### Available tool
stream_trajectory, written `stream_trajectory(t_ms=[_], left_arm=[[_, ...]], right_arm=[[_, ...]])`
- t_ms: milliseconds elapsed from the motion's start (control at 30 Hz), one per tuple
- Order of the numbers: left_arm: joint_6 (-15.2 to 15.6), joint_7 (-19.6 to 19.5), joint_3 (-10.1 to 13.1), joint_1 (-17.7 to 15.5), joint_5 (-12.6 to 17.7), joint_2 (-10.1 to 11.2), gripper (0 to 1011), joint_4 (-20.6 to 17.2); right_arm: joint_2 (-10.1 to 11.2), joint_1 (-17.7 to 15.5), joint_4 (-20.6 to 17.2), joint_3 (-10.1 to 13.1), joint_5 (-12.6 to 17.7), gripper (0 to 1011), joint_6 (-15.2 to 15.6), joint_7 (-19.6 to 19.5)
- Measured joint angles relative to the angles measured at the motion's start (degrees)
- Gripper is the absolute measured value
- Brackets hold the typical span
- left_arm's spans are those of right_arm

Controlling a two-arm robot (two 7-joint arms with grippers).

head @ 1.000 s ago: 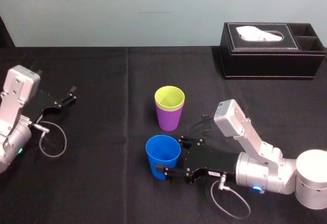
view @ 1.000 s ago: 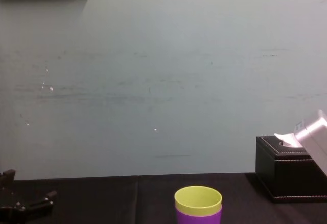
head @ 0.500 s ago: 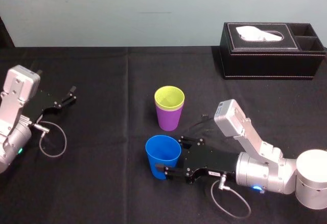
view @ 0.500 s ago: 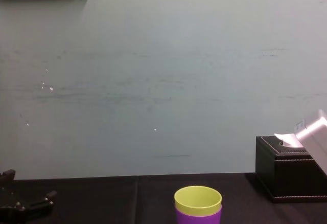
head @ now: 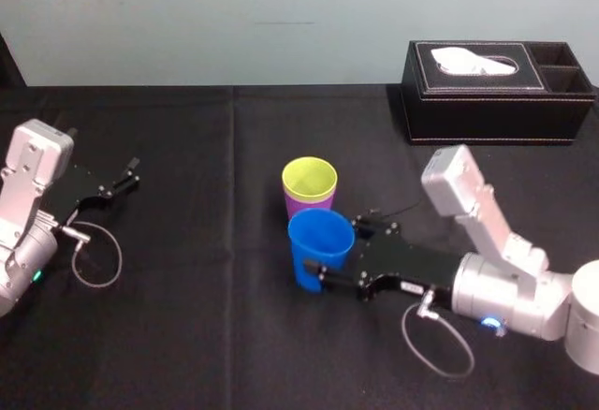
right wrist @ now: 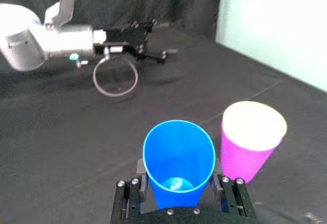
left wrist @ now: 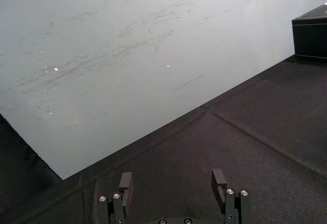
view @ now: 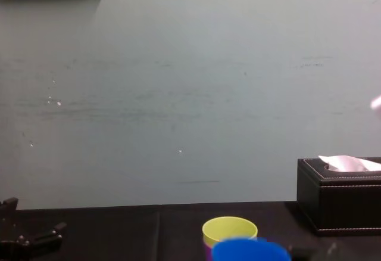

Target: Stack the three plastic cups sequentially using one hand.

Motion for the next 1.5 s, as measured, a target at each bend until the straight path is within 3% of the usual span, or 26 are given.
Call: stream_trajectory(t_ms=[300,567,1067,1500], left_arm=[[0.00,0.00,0.00,0.00,0.00,0.00,1011,0.00],[0.00,0.00,0.00,0.00,0.00,0.00,1011,0.00],[0.00,0.00,0.00,0.00,0.00,0.00,1011,0.00],[0.00,0.00,0.00,0.00,0.00,0.00,1011,0.00]], right_arm=[[1.73,0.25,-5.38,3.56,2.07,715,3.12,-2.16],[1.75,2.62,-6.09,4.49,2.03,715,4.70,-3.48],[-2.01,9.63,-0.60,1.63,-1.04,715,6.24,-3.72],[-4.50,12.71,3.29,-0.72,-3.52,715,6.18,-3.04]])
